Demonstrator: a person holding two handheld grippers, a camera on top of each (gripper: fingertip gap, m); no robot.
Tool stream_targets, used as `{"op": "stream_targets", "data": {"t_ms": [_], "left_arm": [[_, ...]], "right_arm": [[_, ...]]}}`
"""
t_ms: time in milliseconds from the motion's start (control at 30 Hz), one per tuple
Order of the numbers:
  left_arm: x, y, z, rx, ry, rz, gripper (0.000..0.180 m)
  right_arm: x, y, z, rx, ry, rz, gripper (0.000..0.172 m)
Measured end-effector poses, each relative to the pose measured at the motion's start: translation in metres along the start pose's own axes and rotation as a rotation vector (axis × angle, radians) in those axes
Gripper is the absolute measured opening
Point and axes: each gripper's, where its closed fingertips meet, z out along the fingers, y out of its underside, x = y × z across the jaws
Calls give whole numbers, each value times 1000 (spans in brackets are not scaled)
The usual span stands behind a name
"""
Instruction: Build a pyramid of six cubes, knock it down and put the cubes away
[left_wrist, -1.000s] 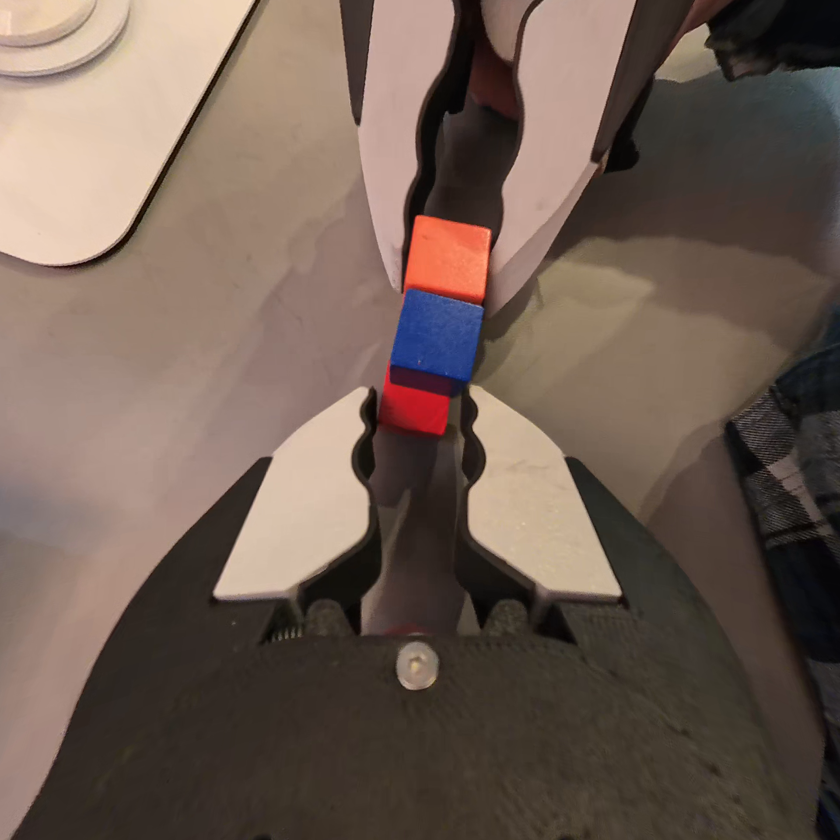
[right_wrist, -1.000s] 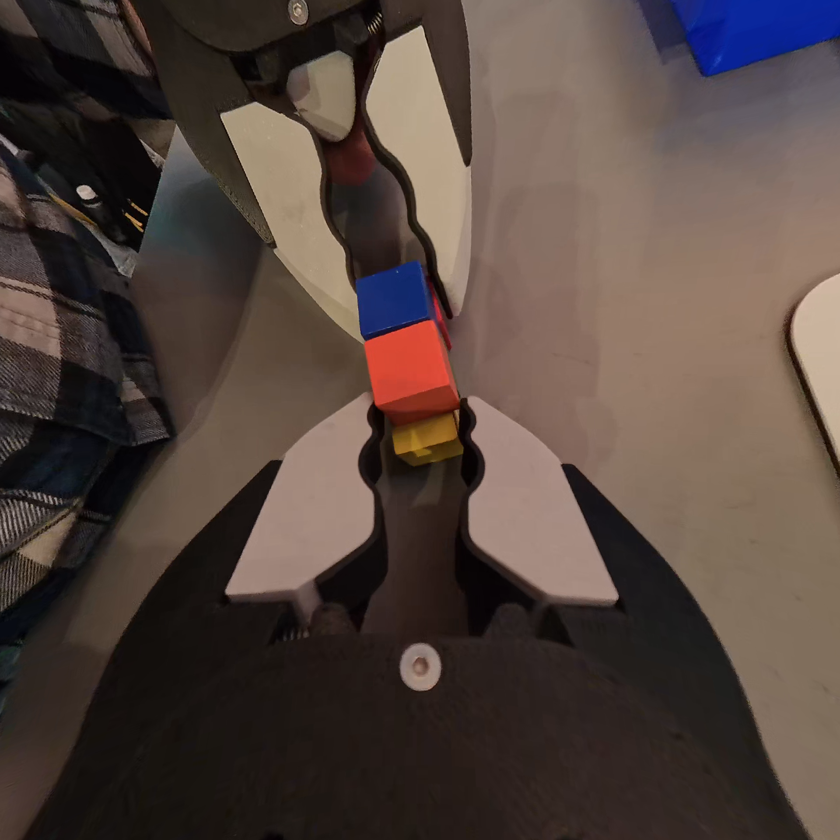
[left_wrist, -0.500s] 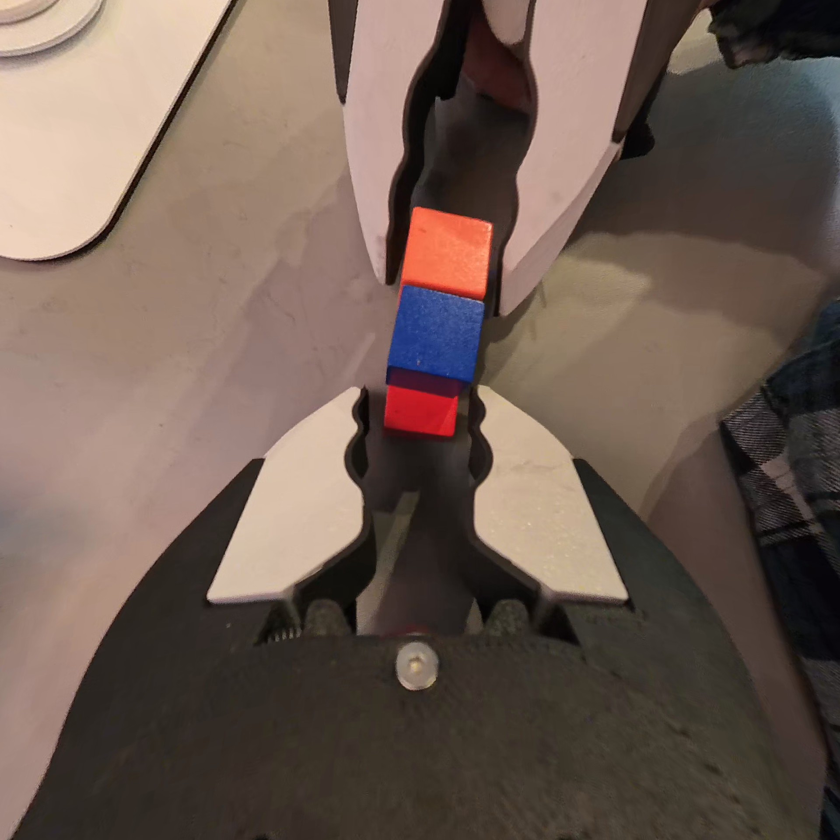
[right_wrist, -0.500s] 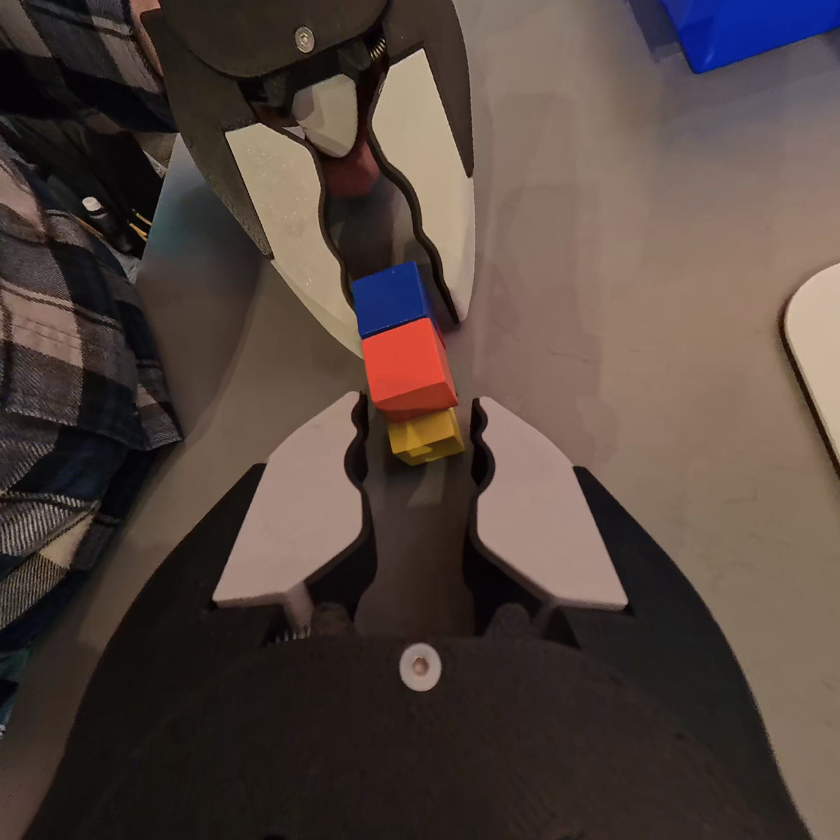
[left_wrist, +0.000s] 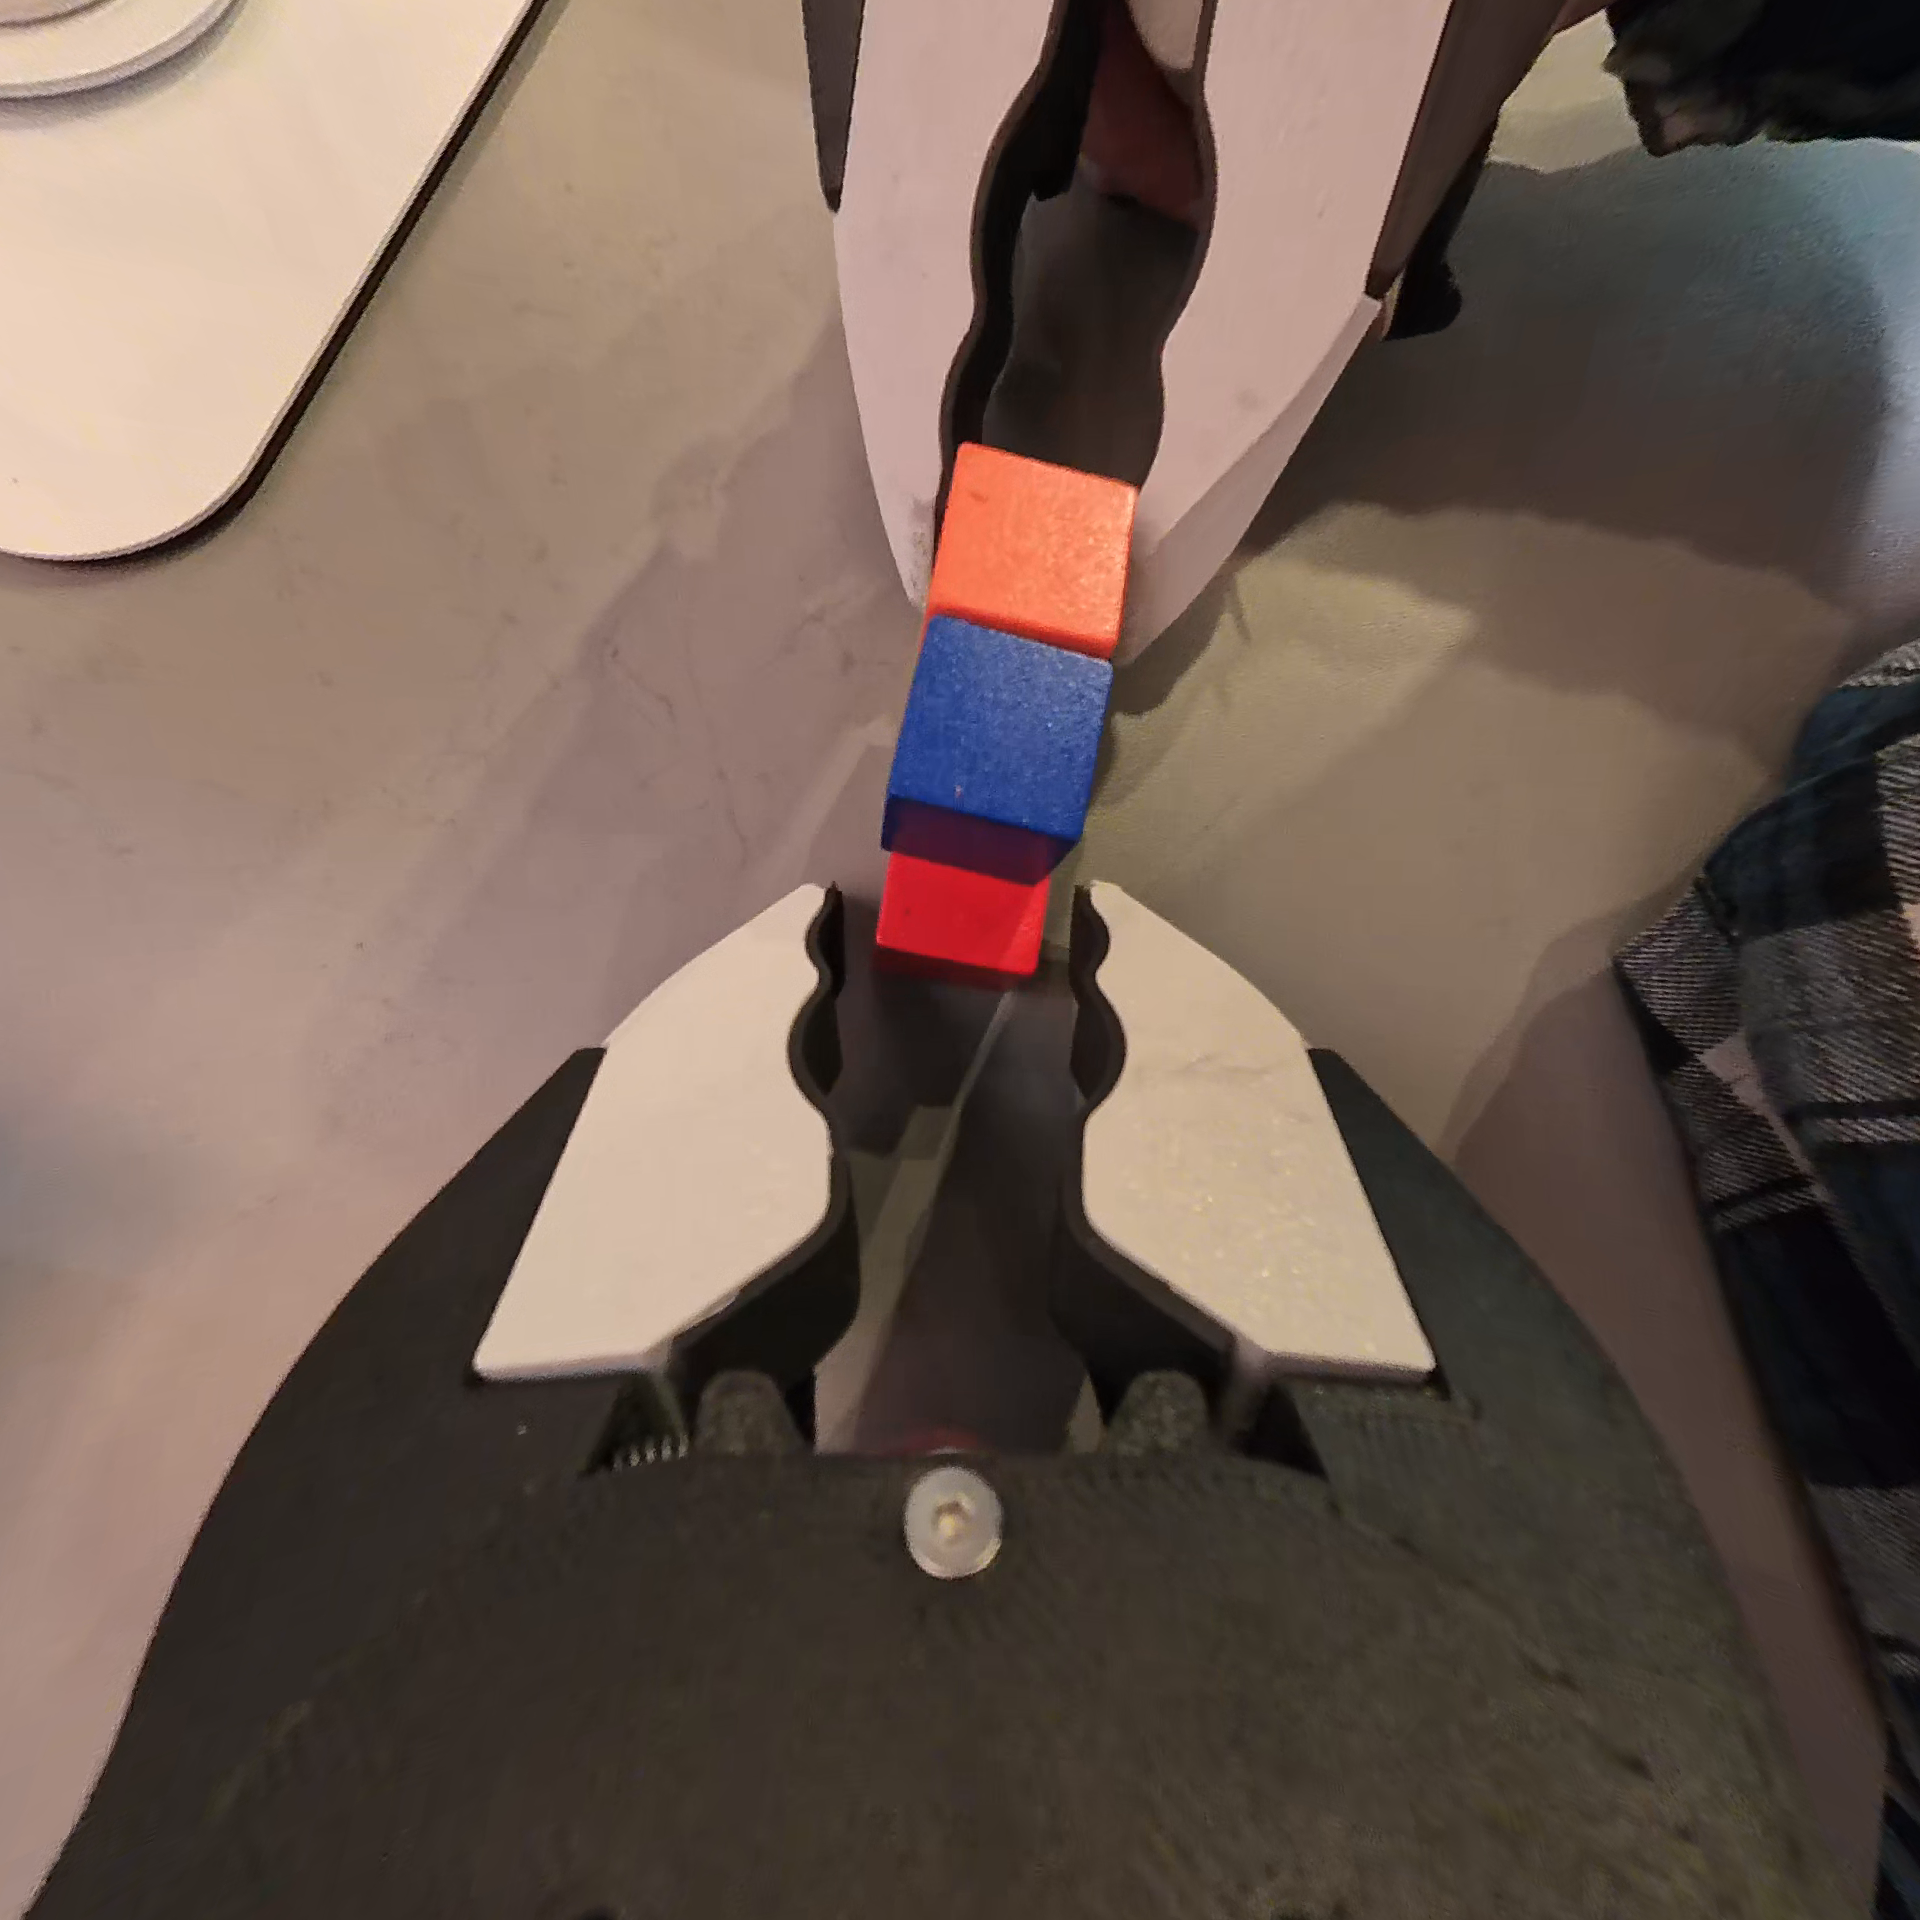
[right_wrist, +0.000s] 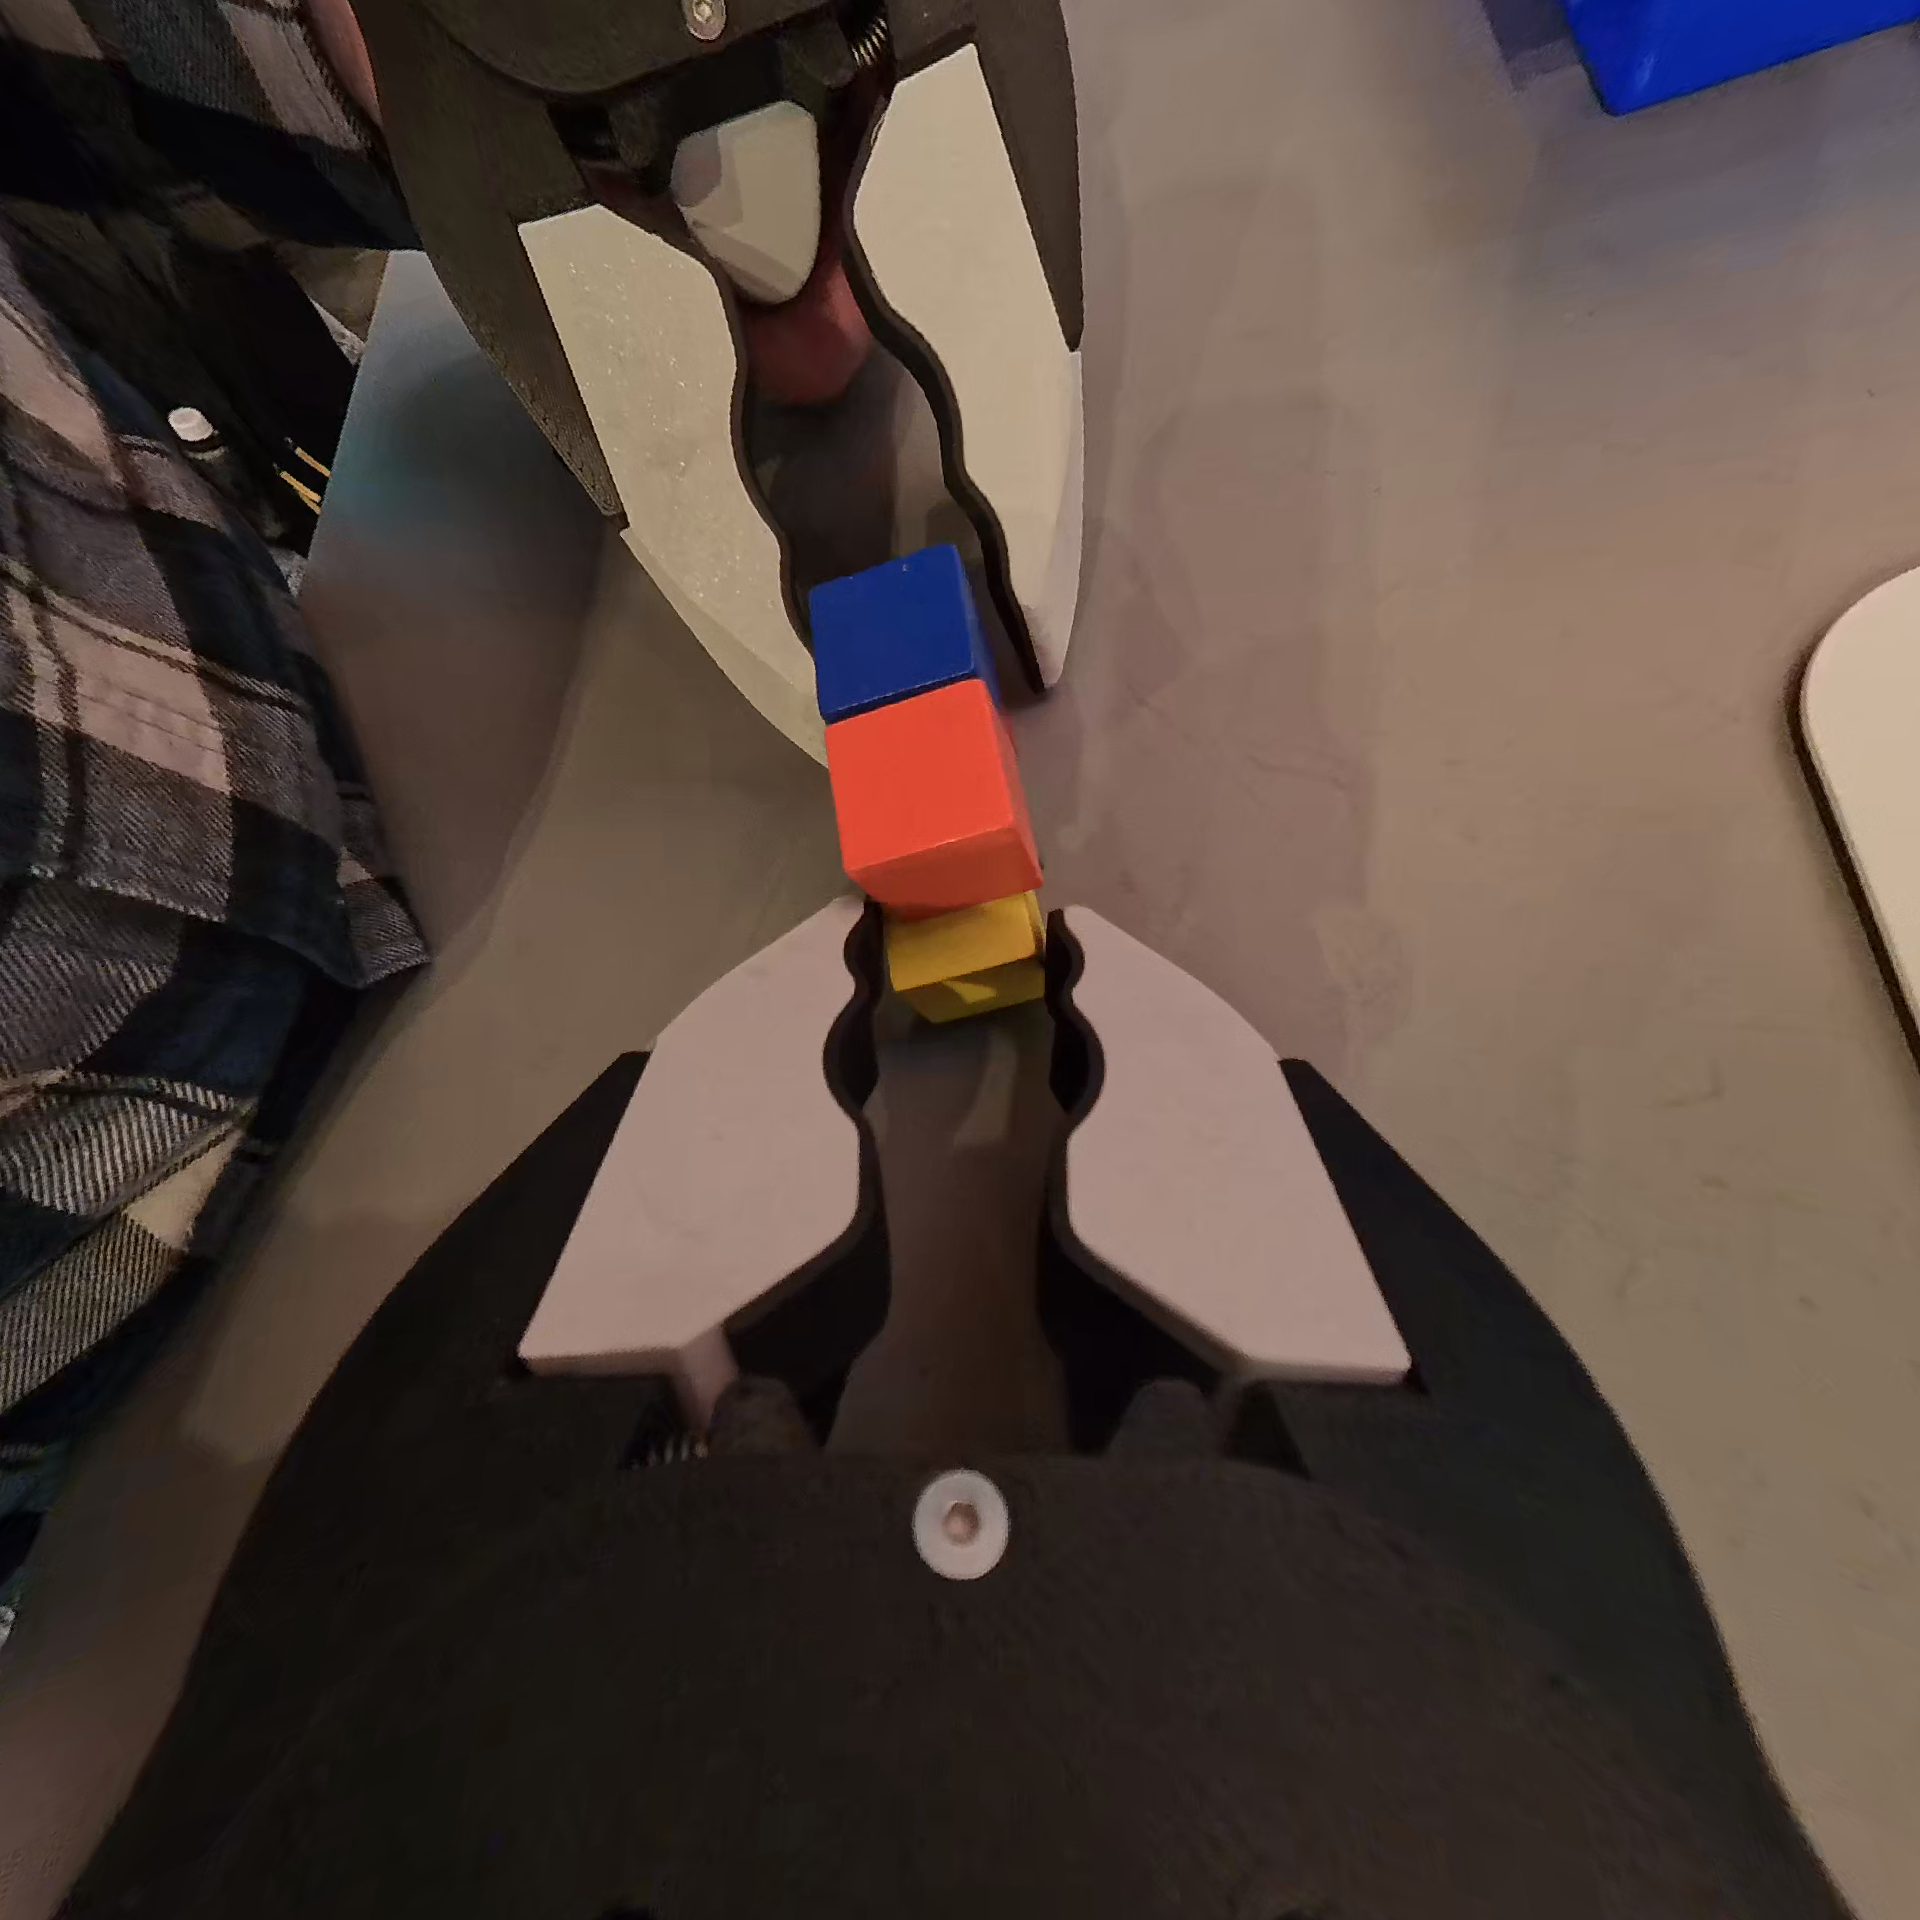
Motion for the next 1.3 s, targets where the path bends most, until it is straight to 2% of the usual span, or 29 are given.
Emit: {"op": "stream_targets", "data": {"t_ms": [33, 500, 600, 900, 1300], "left_arm": [[0, 0, 0, 1, 1, 0, 40], [1, -2, 2, 16, 14, 1, 36], [2, -3, 2, 17, 24, 0, 38], [3, -4, 2, 23, 32, -2, 40], [2, -4, 3, 22, 22, 5, 34]], "right_arm": [[0, 1, 1, 0, 0, 1, 30], [16, 6, 15, -3, 6, 9, 30], [19, 5, 16, 10, 9, 20, 40], [18, 10, 17, -28, 10, -17, 44], [21, 9, 18, -36, 37, -75, 35]]}}
